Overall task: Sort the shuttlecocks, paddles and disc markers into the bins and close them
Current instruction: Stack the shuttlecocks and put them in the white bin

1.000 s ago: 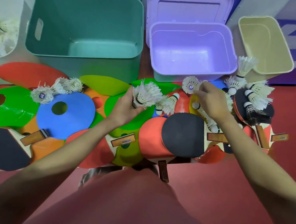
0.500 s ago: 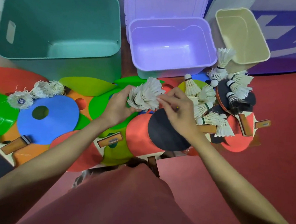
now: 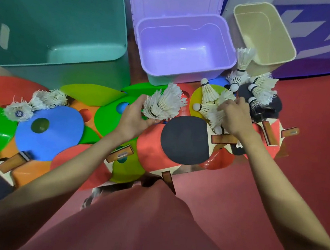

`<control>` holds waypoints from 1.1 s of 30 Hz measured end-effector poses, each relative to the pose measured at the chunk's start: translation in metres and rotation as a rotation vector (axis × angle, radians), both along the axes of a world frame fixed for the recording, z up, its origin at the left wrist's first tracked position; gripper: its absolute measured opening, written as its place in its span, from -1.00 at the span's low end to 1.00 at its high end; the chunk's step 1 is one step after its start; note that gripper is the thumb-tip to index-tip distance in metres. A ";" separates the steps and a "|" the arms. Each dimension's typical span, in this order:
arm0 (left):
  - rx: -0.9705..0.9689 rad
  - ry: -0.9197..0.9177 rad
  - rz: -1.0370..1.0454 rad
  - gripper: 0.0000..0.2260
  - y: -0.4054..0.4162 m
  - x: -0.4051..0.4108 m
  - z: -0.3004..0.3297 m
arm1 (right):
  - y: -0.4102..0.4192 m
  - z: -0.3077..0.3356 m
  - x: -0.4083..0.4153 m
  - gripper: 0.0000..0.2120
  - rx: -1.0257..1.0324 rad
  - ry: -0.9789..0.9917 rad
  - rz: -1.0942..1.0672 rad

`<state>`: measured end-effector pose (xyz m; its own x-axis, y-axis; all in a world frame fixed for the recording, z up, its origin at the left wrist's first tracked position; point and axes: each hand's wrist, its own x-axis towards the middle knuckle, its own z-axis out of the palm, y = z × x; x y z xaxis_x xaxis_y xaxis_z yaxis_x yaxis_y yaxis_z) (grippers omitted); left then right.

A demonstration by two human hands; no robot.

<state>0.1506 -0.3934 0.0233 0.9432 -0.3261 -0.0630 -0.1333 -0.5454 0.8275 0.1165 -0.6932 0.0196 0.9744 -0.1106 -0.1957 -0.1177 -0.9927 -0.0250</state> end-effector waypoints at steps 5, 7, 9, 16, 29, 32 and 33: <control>0.001 0.006 0.003 -0.53 0.000 0.000 0.002 | -0.002 0.010 0.020 -0.54 -0.114 0.187 0.145; 0.001 0.010 0.016 -0.54 0.002 -0.001 0.004 | -0.006 0.012 0.027 -0.54 -0.142 0.269 0.153; -0.004 0.022 0.023 -0.55 0.004 -0.001 0.004 | -0.009 0.011 0.031 -0.58 -0.140 0.343 0.154; 0.022 0.015 0.053 -0.53 0.020 -0.003 -0.005 | -0.003 0.036 0.035 -0.69 -0.027 0.163 0.110; 0.008 -0.019 0.074 -0.51 0.035 -0.002 -0.009 | 0.139 0.054 0.013 -0.91 1.669 -0.404 -0.571; -0.001 -0.037 0.075 -0.52 0.040 0.000 -0.007 | 0.145 0.055 0.014 -0.89 1.571 -0.447 -0.491; -0.007 -0.043 0.069 -0.52 0.041 0.000 -0.008 | 0.145 0.055 0.014 -0.87 1.559 -0.453 -0.476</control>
<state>0.1509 -0.3528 0.0157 0.9652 -0.2609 -0.0196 -0.1316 -0.5488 0.8255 0.1310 -0.5481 0.0751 0.9183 -0.3744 -0.1284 -0.0866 0.1265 -0.9882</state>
